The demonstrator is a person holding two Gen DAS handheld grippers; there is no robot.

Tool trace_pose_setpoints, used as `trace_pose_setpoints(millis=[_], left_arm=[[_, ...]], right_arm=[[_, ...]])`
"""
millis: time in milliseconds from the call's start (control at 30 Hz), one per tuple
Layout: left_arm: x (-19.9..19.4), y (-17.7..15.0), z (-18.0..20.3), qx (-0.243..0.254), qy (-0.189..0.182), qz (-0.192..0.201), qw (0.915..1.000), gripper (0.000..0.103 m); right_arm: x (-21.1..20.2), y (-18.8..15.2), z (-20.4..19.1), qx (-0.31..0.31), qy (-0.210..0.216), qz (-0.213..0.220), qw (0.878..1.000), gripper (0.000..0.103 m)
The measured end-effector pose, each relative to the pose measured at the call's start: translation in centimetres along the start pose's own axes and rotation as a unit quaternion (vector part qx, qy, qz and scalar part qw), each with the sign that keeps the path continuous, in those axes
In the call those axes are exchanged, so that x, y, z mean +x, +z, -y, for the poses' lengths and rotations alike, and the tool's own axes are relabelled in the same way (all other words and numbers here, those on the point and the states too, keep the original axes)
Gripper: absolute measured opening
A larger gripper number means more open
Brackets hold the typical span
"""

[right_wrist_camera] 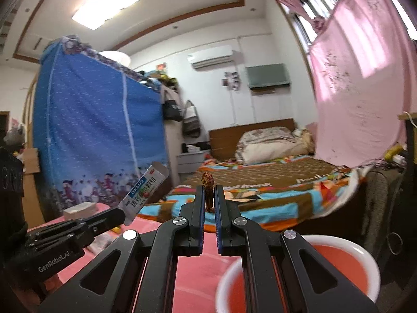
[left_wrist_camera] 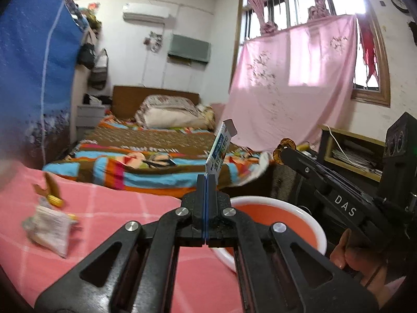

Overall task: Collect trash
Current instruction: 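Lift both held items and carry them over the orange bucket, then open the left tool and the right tool to drop both items into the bucket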

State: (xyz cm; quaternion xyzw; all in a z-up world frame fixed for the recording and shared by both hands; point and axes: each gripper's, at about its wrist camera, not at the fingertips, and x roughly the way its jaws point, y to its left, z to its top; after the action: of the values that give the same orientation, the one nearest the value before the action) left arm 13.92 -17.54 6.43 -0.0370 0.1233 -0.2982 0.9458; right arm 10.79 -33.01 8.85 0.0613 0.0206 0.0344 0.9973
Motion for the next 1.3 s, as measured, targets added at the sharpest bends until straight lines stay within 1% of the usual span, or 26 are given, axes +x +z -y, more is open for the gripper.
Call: trace_pose_setpoints(millis=[167, 333, 567, 667, 933, 1067, 1167, 1233, 1300], left_arm=[[2.0, -0.5, 1.9, -0.006, -0.021, -0.040, 0.9990, 0.003], [3.8, -1.2, 3.4, -0.014, -0.037, -0.085, 0.9956, 0.003], [6.5, -2.1, 4.8, -0.035, -0.057, -0.161, 0.9847, 0.003], [7.3, -2.4, 4.8, -0.048, -0.060, -0.182, 0.9803, 0.003], [8.4, -3.0, 5.4, -0.062, -0.064, -0.219, 0.9718, 0.003], [8.9, -3.3, 5.1, -0.077, -0.069, -0.234, 0.9667, 0.005], [9.1, -3.5, 4.7, -0.083, -0.066, -0.239, 0.9652, 0.008], [8.9, -3.4, 4.3, -0.086, -0.063, -0.237, 0.9656, 0.012], [8.7, -3.3, 4.1, -0.088, -0.060, -0.233, 0.9666, 0.020]], right_arm=[[-0.2, -1.0, 2.8, 0.024, -0.026, -0.038, 0.999, 0.005], [-0.2, -1.8, 4.6, 0.055, -0.042, -0.069, 0.995, 0.005], [-0.1, -2.4, 6.3, 0.070, -0.070, -0.104, 0.990, 0.006], [0.0, -2.7, 6.8, 0.076, -0.076, -0.115, 0.988, 0.006], [0.2, -3.1, 7.7, 0.083, -0.088, -0.133, 0.984, 0.007], [0.3, -3.2, 7.8, 0.086, -0.093, -0.137, 0.982, 0.007], [0.3, -3.2, 8.0, 0.088, -0.095, -0.140, 0.982, 0.007], [0.4, -3.1, 8.0, 0.089, -0.096, -0.141, 0.981, 0.007], [0.5, -3.0, 7.9, 0.089, -0.096, -0.142, 0.981, 0.007]])
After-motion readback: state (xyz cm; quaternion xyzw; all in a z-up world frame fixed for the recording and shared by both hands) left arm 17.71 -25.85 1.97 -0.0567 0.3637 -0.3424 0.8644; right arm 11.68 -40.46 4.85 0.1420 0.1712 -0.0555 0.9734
